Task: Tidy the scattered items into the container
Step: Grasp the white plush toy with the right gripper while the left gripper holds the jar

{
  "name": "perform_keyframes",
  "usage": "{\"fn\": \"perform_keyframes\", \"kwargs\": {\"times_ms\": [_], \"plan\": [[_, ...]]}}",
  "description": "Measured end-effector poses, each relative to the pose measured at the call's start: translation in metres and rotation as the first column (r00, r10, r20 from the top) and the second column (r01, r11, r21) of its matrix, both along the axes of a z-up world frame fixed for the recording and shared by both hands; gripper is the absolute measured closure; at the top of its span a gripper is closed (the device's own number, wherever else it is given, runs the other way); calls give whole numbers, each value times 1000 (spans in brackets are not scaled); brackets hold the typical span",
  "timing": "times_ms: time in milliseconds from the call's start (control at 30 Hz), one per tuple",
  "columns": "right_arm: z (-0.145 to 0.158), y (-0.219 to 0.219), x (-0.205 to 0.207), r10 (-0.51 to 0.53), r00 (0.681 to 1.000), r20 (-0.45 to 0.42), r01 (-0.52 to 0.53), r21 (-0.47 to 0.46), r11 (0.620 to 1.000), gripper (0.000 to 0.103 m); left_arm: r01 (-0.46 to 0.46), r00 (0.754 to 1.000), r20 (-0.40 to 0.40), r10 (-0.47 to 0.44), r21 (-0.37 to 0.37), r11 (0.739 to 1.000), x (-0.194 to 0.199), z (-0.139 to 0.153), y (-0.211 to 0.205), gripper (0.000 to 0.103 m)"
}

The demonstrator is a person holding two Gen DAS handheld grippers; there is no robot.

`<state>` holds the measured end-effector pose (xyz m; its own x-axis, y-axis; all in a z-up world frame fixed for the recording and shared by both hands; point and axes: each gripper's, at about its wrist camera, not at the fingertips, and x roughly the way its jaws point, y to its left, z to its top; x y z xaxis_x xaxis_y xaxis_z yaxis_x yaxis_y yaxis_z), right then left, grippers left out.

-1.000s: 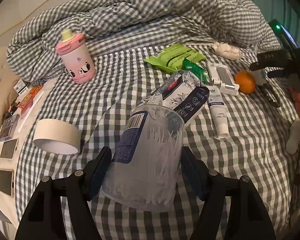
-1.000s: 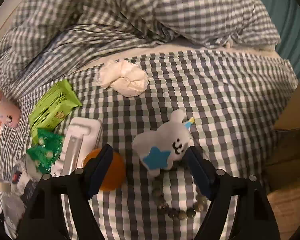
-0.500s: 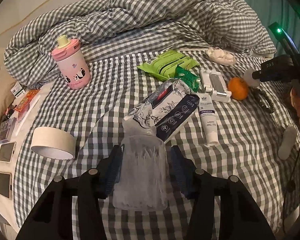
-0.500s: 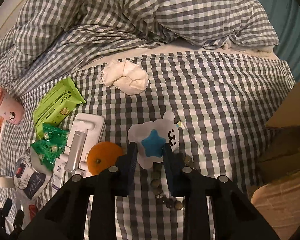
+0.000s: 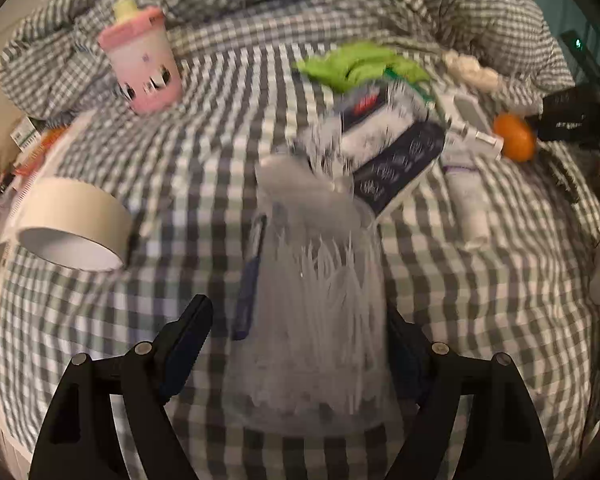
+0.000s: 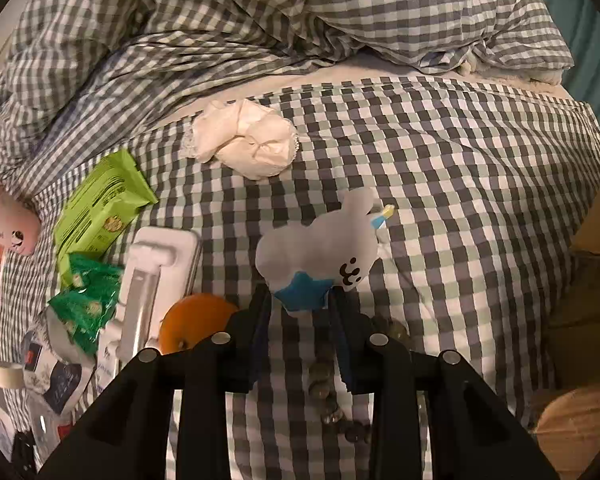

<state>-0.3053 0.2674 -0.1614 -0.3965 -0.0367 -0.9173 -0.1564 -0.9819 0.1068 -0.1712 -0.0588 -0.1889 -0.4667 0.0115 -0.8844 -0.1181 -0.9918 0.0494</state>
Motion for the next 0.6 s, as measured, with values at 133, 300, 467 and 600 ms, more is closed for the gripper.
{"fn": "perform_keyframes", "kwargs": {"times_ms": [133,300,467,600], "plan": [[-8,0,-4,-2,1000,16,2,0,1000,82,4,1000,-15,-4,28,1000,-1,-2,-2,19],[-5,1,3,-3,1000,-1,3,-8,1000,82,30,999,-10,-30,35,999,-2,0,2,39],[9,1,11,4,999,-33,-4,5,1000,87,29,999,-33,-29,0,1000,3,6,7,39],[18,0,15,11,999,-33,-10,14,1000,103,44,997,-62,-44,8,999,7,20,11,39]]}}
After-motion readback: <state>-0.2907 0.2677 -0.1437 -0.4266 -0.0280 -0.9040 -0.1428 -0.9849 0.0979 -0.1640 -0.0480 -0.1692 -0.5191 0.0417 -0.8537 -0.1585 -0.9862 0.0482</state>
